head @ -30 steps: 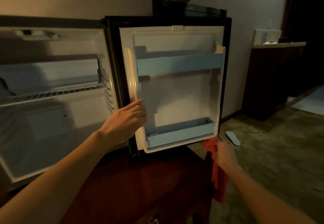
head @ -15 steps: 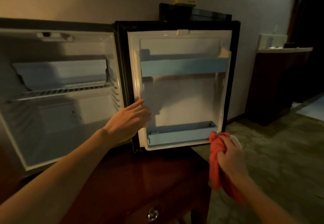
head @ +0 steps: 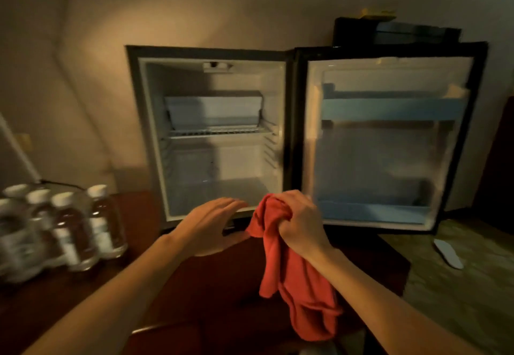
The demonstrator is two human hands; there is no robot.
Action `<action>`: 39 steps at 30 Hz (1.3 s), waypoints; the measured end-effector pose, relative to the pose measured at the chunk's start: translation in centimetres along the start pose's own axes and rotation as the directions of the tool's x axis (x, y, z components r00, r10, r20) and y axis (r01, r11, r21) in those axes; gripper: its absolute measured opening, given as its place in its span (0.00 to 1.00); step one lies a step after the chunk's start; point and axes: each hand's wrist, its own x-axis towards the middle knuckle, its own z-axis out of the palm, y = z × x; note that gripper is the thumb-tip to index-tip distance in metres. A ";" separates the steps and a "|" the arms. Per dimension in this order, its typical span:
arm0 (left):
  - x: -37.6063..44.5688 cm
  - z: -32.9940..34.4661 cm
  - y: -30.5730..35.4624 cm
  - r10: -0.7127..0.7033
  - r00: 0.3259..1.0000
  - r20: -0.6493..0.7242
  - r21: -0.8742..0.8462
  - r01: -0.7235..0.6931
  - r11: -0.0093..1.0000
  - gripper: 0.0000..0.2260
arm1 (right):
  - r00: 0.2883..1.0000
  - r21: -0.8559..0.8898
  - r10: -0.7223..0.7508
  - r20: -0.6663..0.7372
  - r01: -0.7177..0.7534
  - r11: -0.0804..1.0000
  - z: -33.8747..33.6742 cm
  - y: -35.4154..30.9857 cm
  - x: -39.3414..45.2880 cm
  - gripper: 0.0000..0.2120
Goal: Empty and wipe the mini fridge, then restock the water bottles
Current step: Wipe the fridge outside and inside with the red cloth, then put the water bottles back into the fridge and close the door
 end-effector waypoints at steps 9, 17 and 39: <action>-13.5 -8.6 -6.4 -0.409 0.903 -0.133 -0.114 0.396 0.911 0.36 | 0.971 0.391 -0.240 -0.012 0.226 0.892 12.3 -15.8 6.0 0.18; -24.1 -16.2 -8.6 -0.668 0.685 -0.292 -0.043 0.688 0.724 0.34 | 0.949 0.655 -0.315 0.024 0.223 0.722 21.6 -27.5 4.6 0.21; -30.8 -6.7 -11.1 -0.754 0.647 0.110 0.163 0.737 0.656 0.22 | 0.465 0.167 -0.422 0.779 0.494 0.853 30.3 -17.2 -3.3 0.49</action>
